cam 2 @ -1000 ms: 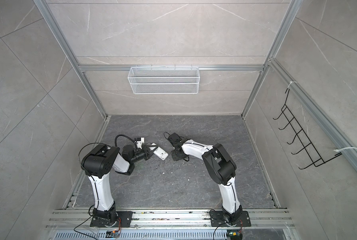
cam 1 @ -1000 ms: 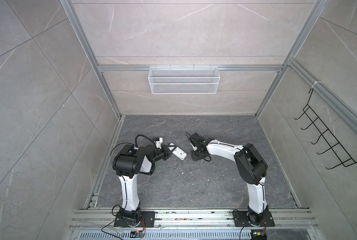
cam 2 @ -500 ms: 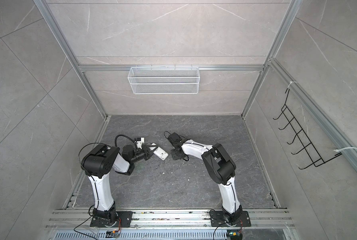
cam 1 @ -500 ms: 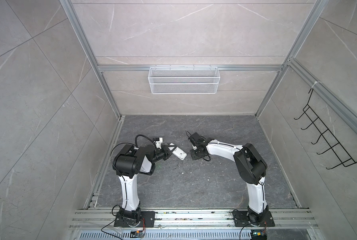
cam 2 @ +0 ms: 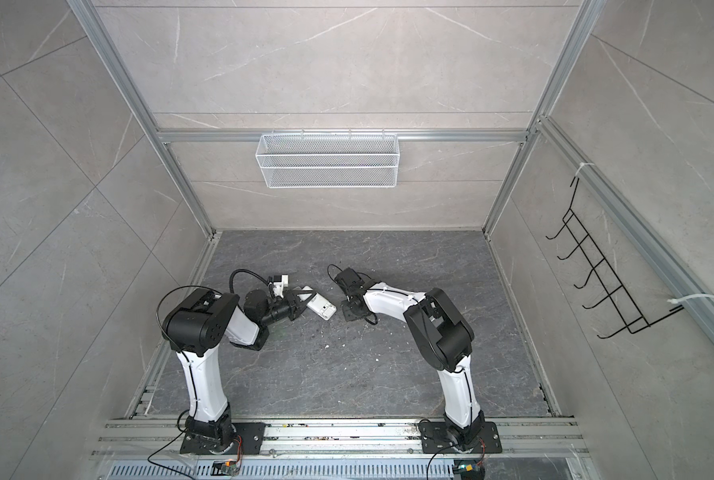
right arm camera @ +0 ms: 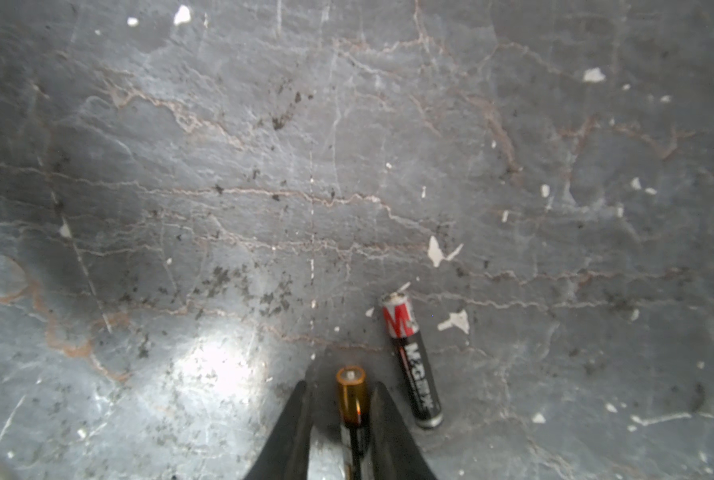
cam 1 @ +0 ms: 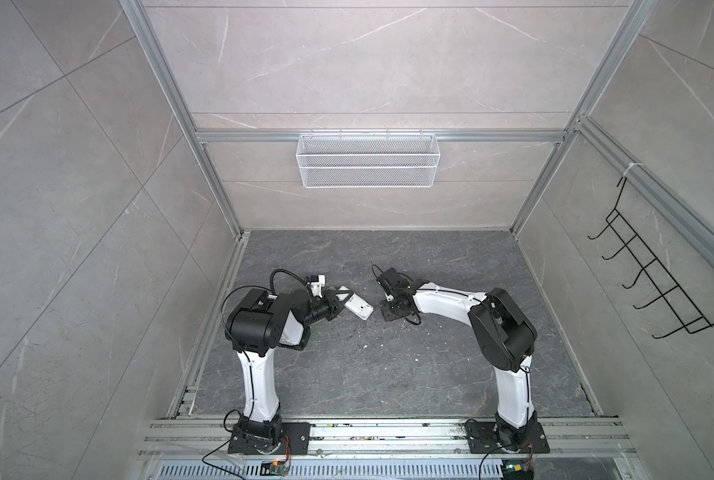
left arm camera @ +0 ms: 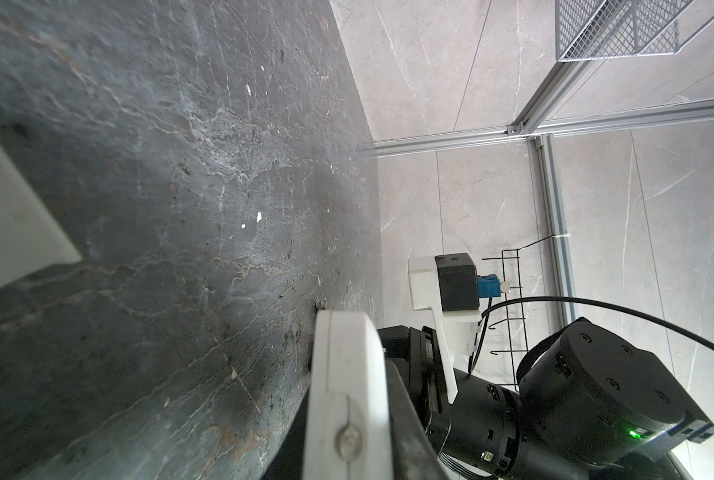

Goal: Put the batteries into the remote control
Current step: 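Lower the right gripper and grasp the gold-topped battery, then lift the gold-topped battery and carry it to the remote in the left gripper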

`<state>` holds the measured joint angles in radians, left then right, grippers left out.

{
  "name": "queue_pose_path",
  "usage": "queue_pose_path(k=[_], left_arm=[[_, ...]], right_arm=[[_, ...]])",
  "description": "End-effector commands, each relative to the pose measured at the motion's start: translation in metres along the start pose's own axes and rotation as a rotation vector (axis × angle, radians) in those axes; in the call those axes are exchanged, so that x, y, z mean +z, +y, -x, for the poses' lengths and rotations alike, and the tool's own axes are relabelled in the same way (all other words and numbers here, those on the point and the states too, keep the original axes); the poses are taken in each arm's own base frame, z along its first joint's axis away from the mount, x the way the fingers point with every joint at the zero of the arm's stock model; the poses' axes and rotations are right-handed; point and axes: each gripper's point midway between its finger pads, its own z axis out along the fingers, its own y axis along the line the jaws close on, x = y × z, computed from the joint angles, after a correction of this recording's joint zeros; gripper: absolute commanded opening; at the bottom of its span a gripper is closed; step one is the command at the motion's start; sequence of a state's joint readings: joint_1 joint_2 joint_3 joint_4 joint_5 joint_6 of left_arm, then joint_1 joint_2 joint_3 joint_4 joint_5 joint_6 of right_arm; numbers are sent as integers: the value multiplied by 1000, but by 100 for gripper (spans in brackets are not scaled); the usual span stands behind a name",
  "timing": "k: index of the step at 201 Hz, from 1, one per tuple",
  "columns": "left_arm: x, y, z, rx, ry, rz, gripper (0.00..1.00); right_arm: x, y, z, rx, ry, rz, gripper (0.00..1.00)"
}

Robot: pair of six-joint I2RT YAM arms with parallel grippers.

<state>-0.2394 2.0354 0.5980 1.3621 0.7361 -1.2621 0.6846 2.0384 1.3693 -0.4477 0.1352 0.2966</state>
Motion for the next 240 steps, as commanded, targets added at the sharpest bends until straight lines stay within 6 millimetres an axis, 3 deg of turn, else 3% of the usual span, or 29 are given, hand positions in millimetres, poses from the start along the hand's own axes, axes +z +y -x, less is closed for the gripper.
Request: queue_pose_path(k=[1, 94, 140, 203, 240], left_arm=[[-2, -16, 6, 49, -14, -48, 0], [-2, -16, 6, 48, -14, -49, 0], [-2, -19, 6, 51, -14, -52, 0], [-3, -13, 13, -35, -66, -32, 0], [0, -22, 31, -101, -183, -34, 0]], right_arm=[[6, -5, -40, -12, 123, -25, 27], [11, -5, -46, -18, 145, -65, 20], [10, -12, -49, 78, 148, -125, 3], [-18, -11, -41, 458, 39, -89, 0], [-68, -15, -7, 589, -146, -22, 0]])
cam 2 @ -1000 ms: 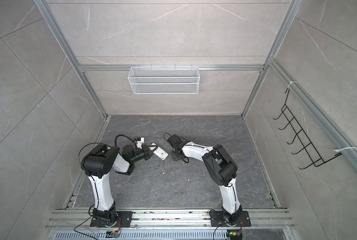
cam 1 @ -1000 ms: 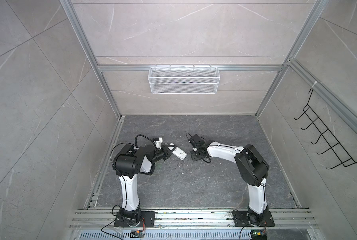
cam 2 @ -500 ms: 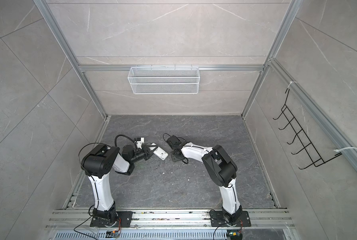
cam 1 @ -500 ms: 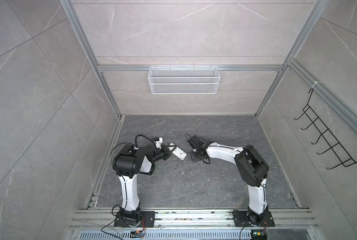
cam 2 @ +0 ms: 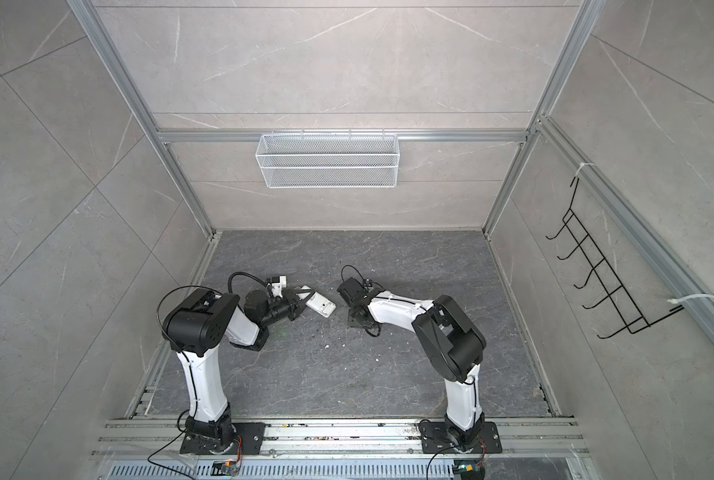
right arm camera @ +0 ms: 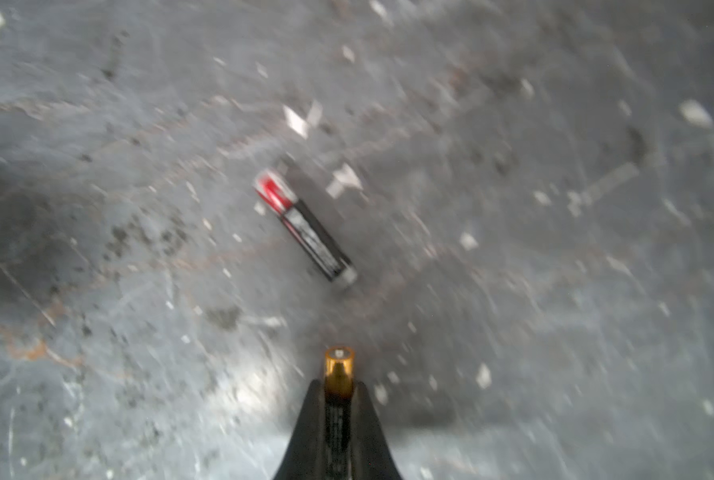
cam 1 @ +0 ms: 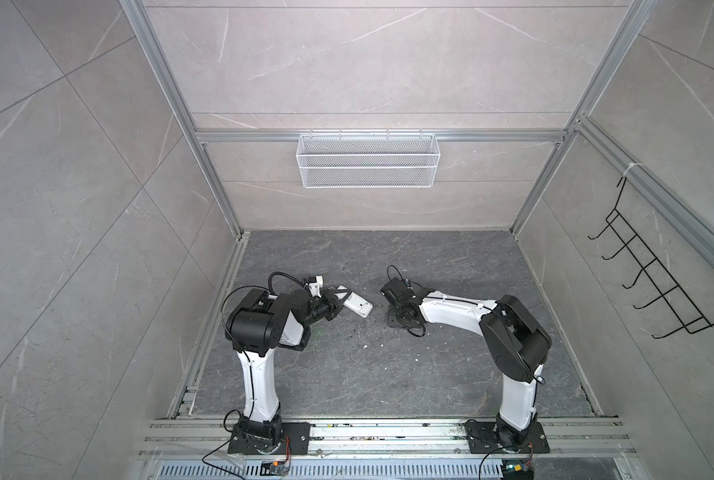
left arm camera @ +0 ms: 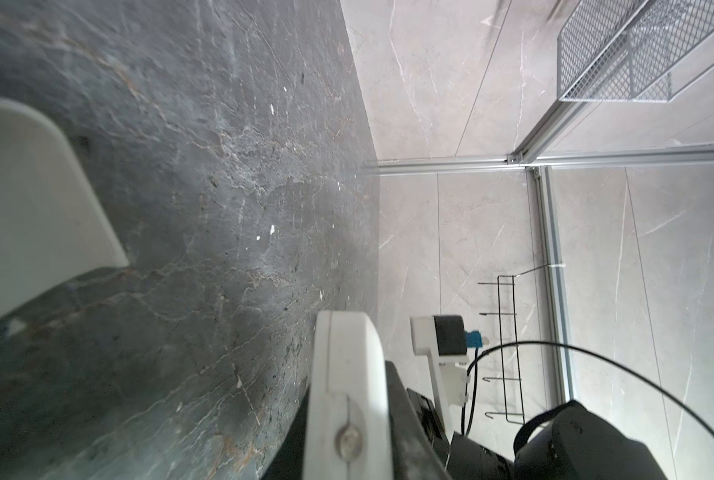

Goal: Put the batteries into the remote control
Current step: 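Lift the gold-topped battery and carry it to the remote in the left gripper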

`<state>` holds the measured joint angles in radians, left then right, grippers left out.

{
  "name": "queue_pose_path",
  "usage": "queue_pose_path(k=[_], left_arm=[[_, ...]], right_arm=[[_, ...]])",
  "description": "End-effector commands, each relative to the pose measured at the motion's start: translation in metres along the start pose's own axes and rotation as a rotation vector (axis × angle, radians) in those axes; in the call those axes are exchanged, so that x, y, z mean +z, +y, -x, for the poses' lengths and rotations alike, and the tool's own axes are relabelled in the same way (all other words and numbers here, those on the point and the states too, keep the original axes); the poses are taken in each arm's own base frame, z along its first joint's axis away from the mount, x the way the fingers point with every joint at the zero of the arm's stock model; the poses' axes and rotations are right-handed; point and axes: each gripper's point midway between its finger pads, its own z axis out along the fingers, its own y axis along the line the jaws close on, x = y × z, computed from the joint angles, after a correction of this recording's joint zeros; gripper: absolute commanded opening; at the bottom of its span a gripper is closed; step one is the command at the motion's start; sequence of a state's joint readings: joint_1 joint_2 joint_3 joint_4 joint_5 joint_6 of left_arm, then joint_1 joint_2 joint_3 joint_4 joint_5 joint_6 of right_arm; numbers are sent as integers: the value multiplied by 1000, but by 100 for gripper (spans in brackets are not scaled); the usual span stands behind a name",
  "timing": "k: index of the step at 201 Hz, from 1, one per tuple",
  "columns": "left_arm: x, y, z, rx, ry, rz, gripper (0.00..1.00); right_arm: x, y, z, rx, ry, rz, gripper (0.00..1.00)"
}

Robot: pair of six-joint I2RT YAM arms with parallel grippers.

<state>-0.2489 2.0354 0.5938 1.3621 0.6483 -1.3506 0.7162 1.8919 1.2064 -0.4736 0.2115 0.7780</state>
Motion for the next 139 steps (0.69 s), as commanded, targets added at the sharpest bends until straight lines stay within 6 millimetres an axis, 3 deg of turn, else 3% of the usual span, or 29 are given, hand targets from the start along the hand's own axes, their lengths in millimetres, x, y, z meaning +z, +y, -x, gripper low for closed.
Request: queue_pose_path(k=[1, 29, 56, 92, 139], left_arm=[[0, -29, 19, -15, -108, -65, 0], [-4, -33, 30, -12, -147, -73, 0], [-13, -31, 26, -3, -123, -67, 0], [-23, -44, 24, 73, -141, -80, 0], [-23, -29, 20, 45, -120, -53, 0]], right_arm=[[-44, 10, 29, 154, -126, 85, 0], [-75, 22, 52, 226, -203, 155, 0], [-93, 51, 57, 238, -240, 203, 0], [-97, 89, 49, 313, -275, 279, 0], [-88, 118, 50, 279, -309, 257, 0]])
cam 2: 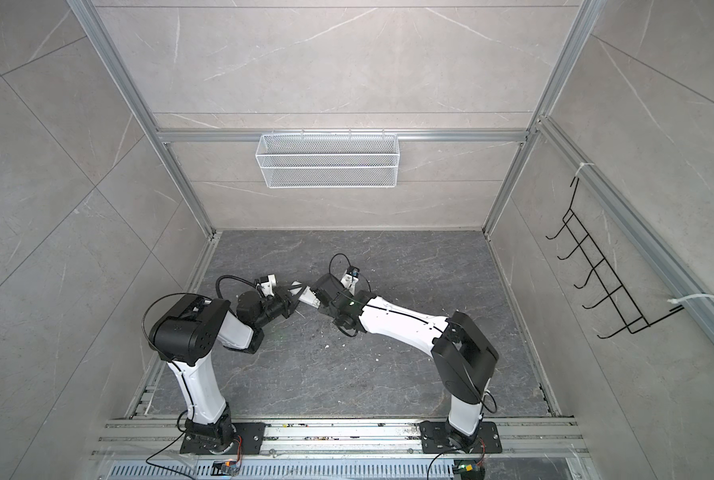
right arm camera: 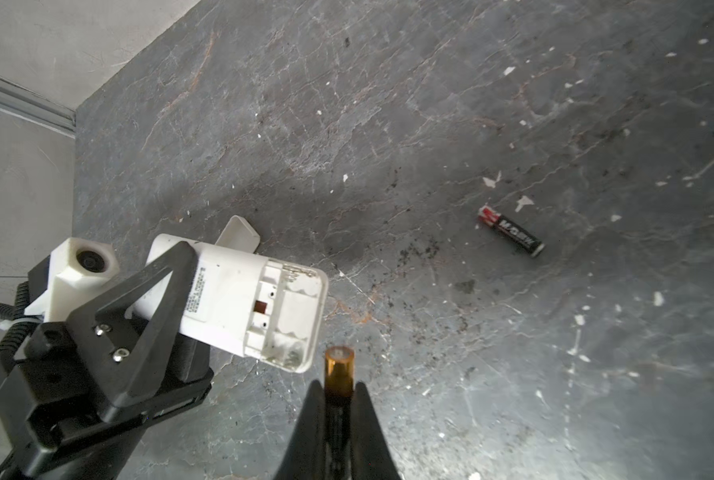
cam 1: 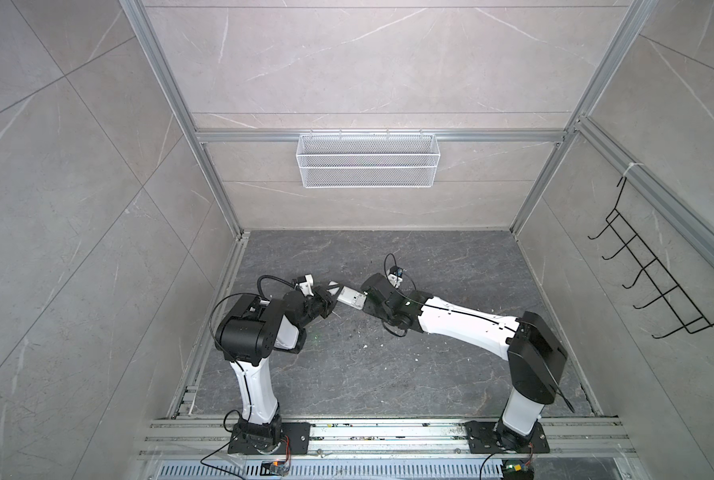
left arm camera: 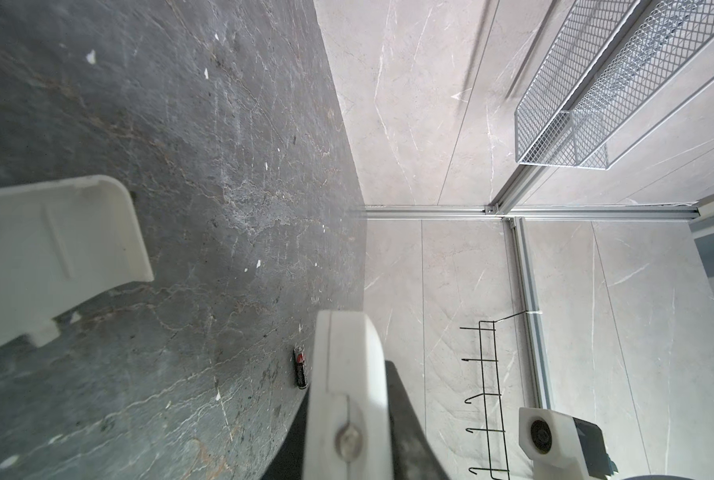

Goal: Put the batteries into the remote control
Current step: 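Lift the gold-topped battery and carry it to the remote in the left gripper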

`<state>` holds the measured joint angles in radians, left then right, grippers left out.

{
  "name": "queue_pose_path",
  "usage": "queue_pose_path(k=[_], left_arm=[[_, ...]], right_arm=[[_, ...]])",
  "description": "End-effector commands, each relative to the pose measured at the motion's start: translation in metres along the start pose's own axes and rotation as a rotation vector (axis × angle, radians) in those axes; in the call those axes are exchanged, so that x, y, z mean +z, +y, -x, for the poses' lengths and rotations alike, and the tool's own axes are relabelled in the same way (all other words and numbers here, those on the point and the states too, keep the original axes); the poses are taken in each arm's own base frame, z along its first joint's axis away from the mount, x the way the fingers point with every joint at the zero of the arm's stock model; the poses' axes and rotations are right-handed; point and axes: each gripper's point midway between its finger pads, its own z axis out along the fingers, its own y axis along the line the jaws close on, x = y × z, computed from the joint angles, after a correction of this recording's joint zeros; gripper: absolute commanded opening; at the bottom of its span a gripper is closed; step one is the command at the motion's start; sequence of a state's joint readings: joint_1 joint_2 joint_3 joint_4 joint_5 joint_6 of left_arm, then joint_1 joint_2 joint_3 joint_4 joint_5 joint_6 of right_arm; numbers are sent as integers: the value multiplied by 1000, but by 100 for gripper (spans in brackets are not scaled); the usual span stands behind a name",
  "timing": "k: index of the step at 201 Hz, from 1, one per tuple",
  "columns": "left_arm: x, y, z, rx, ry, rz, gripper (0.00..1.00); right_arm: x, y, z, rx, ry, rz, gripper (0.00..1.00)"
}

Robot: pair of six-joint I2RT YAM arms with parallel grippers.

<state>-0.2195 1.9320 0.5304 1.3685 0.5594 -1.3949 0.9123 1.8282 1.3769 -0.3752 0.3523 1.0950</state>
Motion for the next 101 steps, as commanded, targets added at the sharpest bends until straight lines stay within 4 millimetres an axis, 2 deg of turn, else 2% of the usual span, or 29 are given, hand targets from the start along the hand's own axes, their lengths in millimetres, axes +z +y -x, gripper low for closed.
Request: queue_pose_path(k=[1, 101], left_arm=[[-2, -10, 0, 62, 5, -41, 0], [3, -8, 0, 41, 31, -43, 0]], right_arm=[[7, 11, 12, 29, -62, -9, 0], [28, 25, 18, -31, -76, -45, 0]])
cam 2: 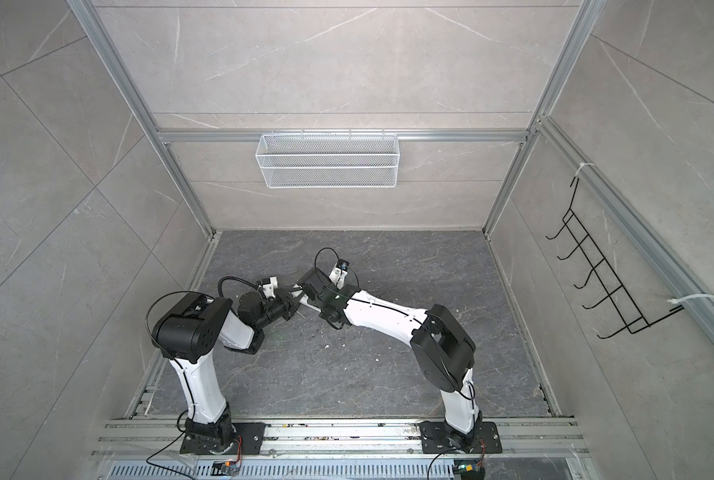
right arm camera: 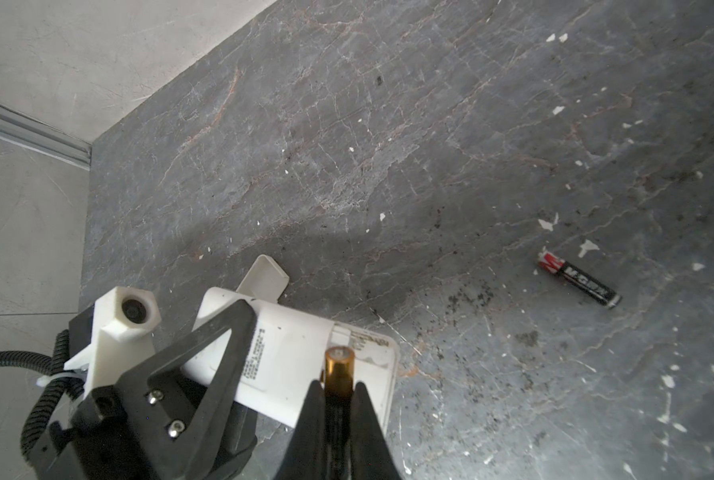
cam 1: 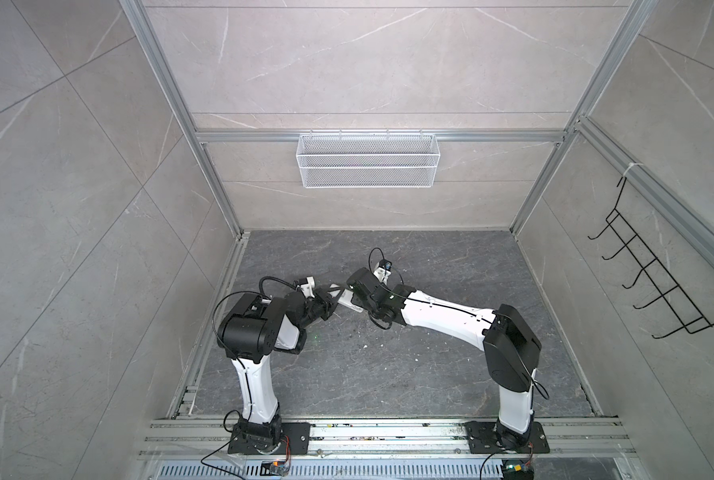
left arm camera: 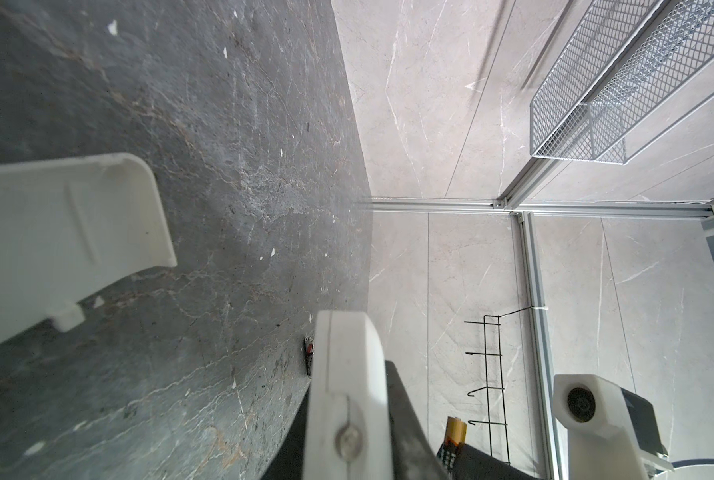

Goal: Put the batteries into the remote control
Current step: 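Lift the gold-topped battery and carry it to the remote in the left gripper, then align the battery over the remote's open compartment with the right gripper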

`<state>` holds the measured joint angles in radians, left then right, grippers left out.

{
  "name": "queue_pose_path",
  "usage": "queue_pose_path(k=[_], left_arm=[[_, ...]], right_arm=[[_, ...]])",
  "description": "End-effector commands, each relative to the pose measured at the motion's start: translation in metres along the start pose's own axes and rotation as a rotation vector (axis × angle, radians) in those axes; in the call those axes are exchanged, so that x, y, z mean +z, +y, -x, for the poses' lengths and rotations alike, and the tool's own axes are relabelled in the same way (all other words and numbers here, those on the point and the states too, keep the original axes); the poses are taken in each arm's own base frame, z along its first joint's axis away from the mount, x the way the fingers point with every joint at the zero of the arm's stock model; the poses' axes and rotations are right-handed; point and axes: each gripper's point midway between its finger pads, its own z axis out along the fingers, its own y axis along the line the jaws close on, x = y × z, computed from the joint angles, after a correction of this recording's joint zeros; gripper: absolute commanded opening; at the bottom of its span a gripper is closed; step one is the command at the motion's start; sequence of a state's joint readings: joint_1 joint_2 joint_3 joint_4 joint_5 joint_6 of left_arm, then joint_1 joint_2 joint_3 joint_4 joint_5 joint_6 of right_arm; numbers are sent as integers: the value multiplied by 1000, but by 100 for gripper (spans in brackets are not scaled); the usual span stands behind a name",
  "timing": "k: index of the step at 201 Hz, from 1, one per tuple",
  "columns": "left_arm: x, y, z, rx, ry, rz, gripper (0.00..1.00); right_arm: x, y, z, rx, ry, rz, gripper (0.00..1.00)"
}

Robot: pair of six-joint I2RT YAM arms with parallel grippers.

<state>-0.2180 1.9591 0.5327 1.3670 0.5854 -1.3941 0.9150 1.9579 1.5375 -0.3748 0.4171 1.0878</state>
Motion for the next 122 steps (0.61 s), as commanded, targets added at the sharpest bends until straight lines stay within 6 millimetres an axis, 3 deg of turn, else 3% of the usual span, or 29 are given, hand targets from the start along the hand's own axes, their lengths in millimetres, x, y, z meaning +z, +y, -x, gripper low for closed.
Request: queue_pose_path(k=[1, 71, 122], left_arm=[[2, -18, 4, 56, 4, -60, 0], [1, -19, 6, 53, 0, -62, 0], [-1, -20, 7, 54, -7, -62, 0]], right_arm=[[7, -3, 1, -37, -6, -42, 0], [19, -19, -6, -46, 15, -91, 0], [28, -19, -15, -36, 43, -92, 0]])
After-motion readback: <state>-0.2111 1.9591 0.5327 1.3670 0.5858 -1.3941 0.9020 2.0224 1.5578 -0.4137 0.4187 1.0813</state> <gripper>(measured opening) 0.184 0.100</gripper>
